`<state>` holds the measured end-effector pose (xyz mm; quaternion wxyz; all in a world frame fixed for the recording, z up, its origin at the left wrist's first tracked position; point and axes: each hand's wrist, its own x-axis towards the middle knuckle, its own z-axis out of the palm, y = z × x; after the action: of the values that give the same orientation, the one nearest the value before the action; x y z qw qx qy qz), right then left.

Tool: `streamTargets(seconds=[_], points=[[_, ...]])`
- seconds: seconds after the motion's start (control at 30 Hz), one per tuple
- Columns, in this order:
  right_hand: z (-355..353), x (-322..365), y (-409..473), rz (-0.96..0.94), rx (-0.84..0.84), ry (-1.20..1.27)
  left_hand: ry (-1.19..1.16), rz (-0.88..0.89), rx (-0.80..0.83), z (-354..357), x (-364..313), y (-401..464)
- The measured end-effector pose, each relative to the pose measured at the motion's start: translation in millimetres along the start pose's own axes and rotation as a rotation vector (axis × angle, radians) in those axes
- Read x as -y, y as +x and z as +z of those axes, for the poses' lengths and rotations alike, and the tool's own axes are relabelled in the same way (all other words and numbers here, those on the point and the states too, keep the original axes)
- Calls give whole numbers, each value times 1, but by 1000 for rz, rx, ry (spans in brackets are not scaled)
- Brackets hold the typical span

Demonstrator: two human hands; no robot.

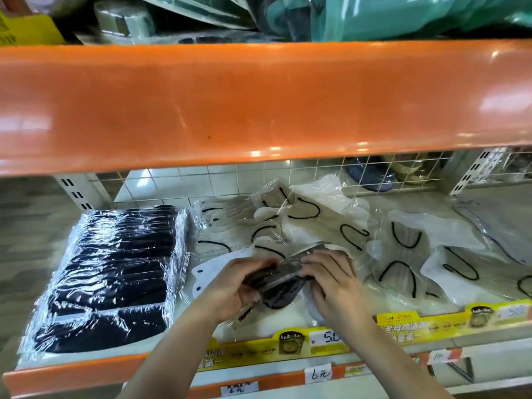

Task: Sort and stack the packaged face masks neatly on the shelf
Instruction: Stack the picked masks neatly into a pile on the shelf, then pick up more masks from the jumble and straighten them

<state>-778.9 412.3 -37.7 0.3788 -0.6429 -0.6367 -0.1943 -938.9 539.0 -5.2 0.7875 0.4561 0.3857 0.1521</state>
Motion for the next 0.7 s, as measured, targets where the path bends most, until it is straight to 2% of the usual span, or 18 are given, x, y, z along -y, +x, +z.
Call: streamTargets(seconds=[0.1,0.2,0.3,0.4,0.43,0.53,0.7], points=[[-3,3,-1,78,-48,-33,120,-23,124,0,0,-7],[-4,10,0,304,-137,-6,138,92,78,0,-1,-18],[-2,19,5,608,-172,230,76,214,-25,-4,-4,-25],[2,36,21,772,97,660,160,285,-76,-7,-5,-33],[4,41,26,749,193,699,213,300,-77,-7,-5,-36],[15,53,33,668,367,618,290,289,-183,-8,-3,-43],[17,64,52,634,500,620,-46,282,-301,-30,-14,-52]])
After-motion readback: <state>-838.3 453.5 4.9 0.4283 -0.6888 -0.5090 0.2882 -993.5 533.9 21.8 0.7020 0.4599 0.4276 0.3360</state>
